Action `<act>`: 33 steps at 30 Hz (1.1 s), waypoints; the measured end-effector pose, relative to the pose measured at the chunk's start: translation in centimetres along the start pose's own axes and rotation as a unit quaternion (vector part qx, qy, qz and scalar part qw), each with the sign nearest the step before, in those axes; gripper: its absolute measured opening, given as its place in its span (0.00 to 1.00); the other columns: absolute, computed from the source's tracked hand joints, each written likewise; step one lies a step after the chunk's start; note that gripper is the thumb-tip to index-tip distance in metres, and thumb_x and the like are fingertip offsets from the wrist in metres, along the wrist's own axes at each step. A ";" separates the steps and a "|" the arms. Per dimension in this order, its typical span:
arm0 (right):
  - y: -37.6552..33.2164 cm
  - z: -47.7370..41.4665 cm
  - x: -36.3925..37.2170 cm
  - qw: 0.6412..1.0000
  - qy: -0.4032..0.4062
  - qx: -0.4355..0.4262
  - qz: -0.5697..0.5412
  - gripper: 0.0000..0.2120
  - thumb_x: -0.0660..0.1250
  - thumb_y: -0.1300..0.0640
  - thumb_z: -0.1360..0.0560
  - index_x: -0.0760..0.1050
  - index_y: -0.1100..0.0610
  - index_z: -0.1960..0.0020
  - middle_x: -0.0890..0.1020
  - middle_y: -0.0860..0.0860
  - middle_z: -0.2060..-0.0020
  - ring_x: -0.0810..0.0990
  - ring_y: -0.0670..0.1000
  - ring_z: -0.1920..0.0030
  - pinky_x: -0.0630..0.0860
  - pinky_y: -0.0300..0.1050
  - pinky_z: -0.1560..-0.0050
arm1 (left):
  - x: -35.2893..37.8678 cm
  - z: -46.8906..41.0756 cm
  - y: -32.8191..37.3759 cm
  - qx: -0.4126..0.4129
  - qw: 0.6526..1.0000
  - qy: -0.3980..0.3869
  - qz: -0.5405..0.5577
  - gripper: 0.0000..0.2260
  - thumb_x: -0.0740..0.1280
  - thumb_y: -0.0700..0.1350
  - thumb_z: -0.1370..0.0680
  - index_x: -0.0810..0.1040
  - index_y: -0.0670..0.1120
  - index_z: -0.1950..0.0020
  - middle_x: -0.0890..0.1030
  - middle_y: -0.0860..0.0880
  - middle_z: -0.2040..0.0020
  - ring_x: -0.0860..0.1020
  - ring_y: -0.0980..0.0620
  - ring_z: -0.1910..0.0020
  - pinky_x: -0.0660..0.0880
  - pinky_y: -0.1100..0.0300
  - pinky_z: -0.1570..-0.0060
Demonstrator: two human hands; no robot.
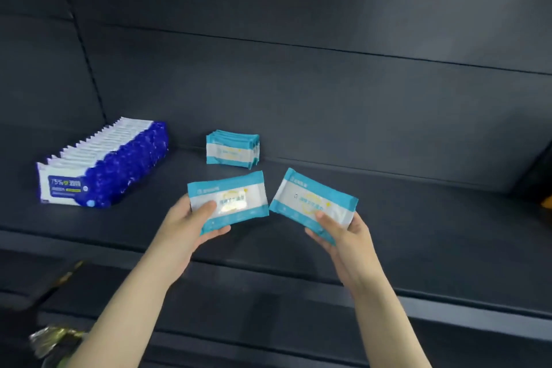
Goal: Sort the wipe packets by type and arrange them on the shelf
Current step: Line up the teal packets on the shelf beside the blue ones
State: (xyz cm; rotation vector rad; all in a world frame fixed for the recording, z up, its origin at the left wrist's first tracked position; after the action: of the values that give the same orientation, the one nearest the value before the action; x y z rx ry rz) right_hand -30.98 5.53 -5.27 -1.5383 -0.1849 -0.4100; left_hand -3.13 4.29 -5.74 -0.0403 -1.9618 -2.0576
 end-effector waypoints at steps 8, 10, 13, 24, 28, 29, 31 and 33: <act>3.4 -7.7 2.2 0.999 0.016 0.040 0.028 0.15 0.68 0.67 0.22 0.73 0.56 0.38 0.83 0.52 0.44 0.83 0.52 0.44 0.83 0.50 0.48 | -1.9 -8.6 -1.0 0.043 0.992 0.053 -0.105 0.07 0.66 0.42 0.19 0.77 0.48 0.42 0.83 0.49 0.45 0.82 0.50 0.44 0.78 0.52 0.44; 4.1 -8.9 3.0 0.998 0.023 0.037 0.044 0.15 0.68 0.66 0.22 0.73 0.55 0.38 0.83 0.51 0.45 0.83 0.51 0.44 0.83 0.47 0.50 | -2.1 -10.7 -0.9 0.058 0.989 0.058 -0.126 0.05 0.67 0.42 0.20 0.78 0.50 0.45 0.84 0.51 0.47 0.82 0.53 0.46 0.77 0.57 0.48; 5.0 -10.3 4.1 0.994 0.034 0.020 0.100 0.13 0.68 0.66 0.22 0.74 0.52 0.42 0.84 0.49 0.48 0.84 0.47 0.48 0.83 0.42 0.53 | -2.1 -14.3 -0.4 0.070 0.978 0.051 -0.188 0.08 0.69 0.45 0.21 0.78 0.50 0.43 0.83 0.55 0.48 0.81 0.56 0.48 0.78 0.60 0.51; 6.9 -16.1 10.7 0.950 0.063 -0.056 0.299 0.09 0.71 0.57 0.23 0.76 0.51 0.44 0.83 0.42 0.48 0.83 0.41 0.50 0.78 0.31 0.56 | -3.1 -24.8 1.1 0.154 0.958 0.030 -0.241 0.09 0.71 0.43 0.24 0.77 0.52 0.46 0.80 0.57 0.53 0.77 0.61 0.57 0.75 0.63 0.57; 7.4 -17.7 13.3 0.932 0.072 -0.077 0.346 0.08 0.71 0.55 0.23 0.74 0.46 0.49 0.81 0.41 0.50 0.81 0.41 0.51 0.77 0.31 0.58 | -3.7 -26.3 1.1 0.151 0.970 0.012 -0.193 0.06 0.64 0.39 0.19 0.78 0.49 0.50 0.81 0.52 0.56 0.78 0.62 0.65 0.76 0.64 0.60; 7.5 -18.1 13.9 0.924 0.077 -0.087 0.365 0.08 0.72 0.54 0.23 0.73 0.45 0.51 0.80 0.42 0.51 0.80 0.42 0.51 0.76 0.31 0.58 | -3.9 -26.5 1.1 0.146 0.972 0.009 -0.186 0.06 0.63 0.39 0.19 0.78 0.48 0.50 0.81 0.52 0.56 0.79 0.61 0.65 0.77 0.65 0.60; 7.8 -18.7 14.9 0.904 0.083 -0.105 0.407 0.08 0.72 0.53 0.24 0.73 0.47 0.52 0.77 0.45 0.51 0.77 0.43 0.52 0.72 0.29 0.60 | -4.2 -26.8 1.2 0.138 0.975 0.004 -0.175 0.06 0.63 0.39 0.19 0.78 0.47 0.51 0.82 0.51 0.55 0.81 0.59 0.63 0.80 0.63 0.58; 8.1 -19.3 15.6 0.888 0.099 -0.119 0.433 0.09 0.73 0.52 0.25 0.74 0.50 0.50 0.74 0.46 0.49 0.76 0.44 0.52 0.70 0.27 0.58 | -4.3 -26.9 1.1 0.127 0.979 0.006 -0.158 0.06 0.62 0.40 0.19 0.78 0.48 0.51 0.82 0.51 0.55 0.82 0.57 0.62 0.81 0.60 0.56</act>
State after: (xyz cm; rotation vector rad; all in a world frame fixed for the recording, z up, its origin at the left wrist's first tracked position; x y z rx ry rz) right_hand -16.34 -15.89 -7.75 -1.6362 0.7256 0.1377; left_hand 6.16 -21.24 -7.42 0.3593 -2.3328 -1.9555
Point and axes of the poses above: each hand's wrist, its own z-axis away from the middle knuckle, its own x-axis out of the palm, y = z × x, the point moved 8 cm from there along -z, towards the middle knuckle
